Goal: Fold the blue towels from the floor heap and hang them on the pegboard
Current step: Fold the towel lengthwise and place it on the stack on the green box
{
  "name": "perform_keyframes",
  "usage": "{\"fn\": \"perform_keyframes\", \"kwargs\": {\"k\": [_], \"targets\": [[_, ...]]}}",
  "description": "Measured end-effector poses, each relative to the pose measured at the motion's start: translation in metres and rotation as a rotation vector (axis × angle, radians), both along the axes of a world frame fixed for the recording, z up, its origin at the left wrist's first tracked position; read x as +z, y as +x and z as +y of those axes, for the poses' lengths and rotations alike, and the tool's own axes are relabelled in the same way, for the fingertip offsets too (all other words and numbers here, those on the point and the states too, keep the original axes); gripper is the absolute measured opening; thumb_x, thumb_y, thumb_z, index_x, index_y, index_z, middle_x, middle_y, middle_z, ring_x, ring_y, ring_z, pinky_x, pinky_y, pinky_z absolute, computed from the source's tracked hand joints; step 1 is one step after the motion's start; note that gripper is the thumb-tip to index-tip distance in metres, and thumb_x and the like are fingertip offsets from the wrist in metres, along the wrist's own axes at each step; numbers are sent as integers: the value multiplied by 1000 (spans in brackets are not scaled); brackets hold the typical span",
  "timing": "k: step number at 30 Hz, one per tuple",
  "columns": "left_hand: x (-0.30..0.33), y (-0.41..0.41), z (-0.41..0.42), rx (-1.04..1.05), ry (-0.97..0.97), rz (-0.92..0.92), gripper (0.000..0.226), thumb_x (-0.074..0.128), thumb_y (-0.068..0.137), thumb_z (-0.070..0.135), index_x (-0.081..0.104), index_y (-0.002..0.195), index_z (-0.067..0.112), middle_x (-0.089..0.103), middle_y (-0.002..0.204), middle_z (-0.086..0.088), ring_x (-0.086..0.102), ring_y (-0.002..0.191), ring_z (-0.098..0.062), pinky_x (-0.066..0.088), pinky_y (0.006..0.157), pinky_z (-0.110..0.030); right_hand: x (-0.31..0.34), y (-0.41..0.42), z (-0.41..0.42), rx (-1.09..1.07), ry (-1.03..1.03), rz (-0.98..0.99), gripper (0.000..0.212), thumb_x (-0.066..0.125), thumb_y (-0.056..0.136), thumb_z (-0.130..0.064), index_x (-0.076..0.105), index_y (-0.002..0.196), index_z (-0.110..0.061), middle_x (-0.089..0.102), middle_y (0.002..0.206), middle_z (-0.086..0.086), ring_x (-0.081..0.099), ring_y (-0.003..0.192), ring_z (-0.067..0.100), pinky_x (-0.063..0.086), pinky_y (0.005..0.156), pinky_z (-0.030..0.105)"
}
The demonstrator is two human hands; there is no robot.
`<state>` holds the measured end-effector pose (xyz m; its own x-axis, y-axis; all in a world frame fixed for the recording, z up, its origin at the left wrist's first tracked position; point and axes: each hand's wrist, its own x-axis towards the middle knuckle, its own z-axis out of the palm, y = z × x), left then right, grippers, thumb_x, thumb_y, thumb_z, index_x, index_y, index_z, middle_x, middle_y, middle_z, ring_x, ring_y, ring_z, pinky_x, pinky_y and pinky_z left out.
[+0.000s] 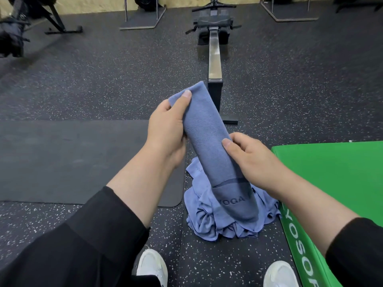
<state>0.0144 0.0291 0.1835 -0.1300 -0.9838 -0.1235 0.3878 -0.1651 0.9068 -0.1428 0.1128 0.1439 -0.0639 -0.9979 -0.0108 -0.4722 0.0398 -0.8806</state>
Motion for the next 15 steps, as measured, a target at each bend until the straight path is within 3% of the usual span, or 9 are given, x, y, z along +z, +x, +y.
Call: {"fn": "perform_keyframes", "kwargs": {"k": [4,9,13,15], "targets": [[-9,-6,5,-125,192,-4,27,70,94,20,67,117,6,76,103,-9,73,93,-21,59,90,-38,-2,-1,0,-24,2,53,35,45,106,-37,59,93,-8,62,85,10,47,74,10,43,74,37],[-7,-7,0,-69,212,-2,18,69,95,15,67,112,8,77,98,-9,74,84,-19,61,81,-36,-4,3,5,-74,11,50,36,44,104,-44,59,89,-14,61,80,-2,46,68,2,39,68,25],[-8,-6,-7,3,227,-19,11,73,92,16,68,101,11,78,89,-7,75,79,-20,62,75,-37,-5,0,13,64,177,64,32,69,87,-50,61,105,-25,70,92,-17,61,74,-11,44,62,11],[-9,-4,-11,36,233,-38,10,74,91,17,68,97,14,78,86,-5,76,77,-20,62,75,-39,-8,-6,18,147,271,15,37,80,81,-42,62,111,-31,72,94,-23,65,83,-13,49,72,11]]}}
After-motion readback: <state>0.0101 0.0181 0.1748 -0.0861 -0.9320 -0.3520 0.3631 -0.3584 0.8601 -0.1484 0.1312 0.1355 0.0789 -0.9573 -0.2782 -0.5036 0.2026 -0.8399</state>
